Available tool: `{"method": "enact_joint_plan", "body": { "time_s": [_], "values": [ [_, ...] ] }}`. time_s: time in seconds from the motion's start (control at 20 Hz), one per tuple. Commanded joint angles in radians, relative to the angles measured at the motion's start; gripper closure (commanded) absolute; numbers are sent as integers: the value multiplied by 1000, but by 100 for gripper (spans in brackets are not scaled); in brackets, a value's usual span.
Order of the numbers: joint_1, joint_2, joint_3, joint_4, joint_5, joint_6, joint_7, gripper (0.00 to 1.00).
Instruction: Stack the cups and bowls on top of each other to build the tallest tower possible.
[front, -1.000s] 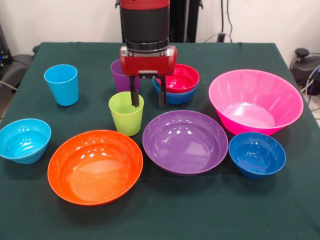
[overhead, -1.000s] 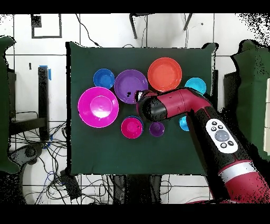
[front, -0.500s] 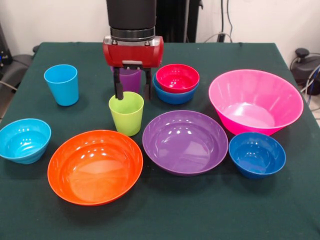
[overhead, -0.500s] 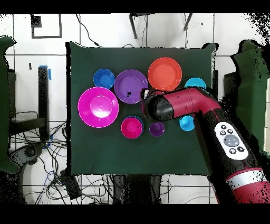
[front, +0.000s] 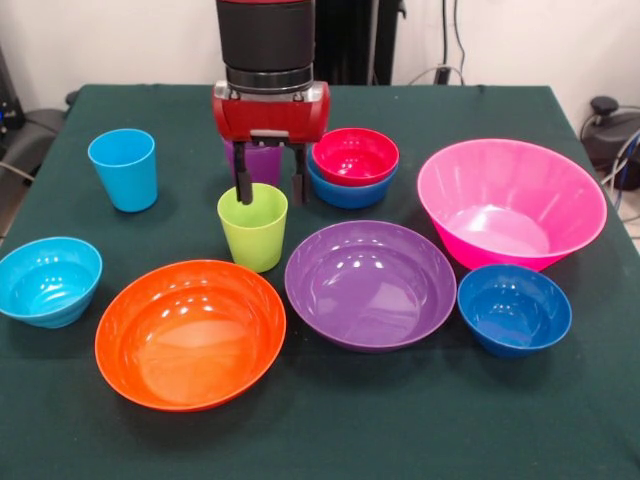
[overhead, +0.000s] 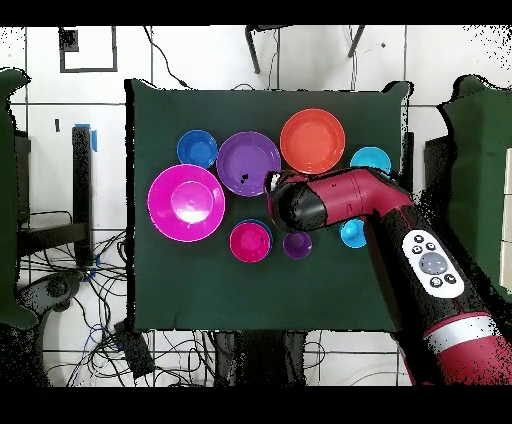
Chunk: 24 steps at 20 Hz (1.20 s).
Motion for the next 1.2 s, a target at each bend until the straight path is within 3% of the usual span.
{"method": "enact_joint_plan", "body": {
  "time_s": [0.05, 0.5, 1.2],
  "values": [
    [29, 66, -50, 24, -57, 7, -87, 0],
    [33, 77, -53, 10, -57, 16, -91, 0],
    [40, 100, -37, -53, 25, 189, -153, 0]
  ]
}}
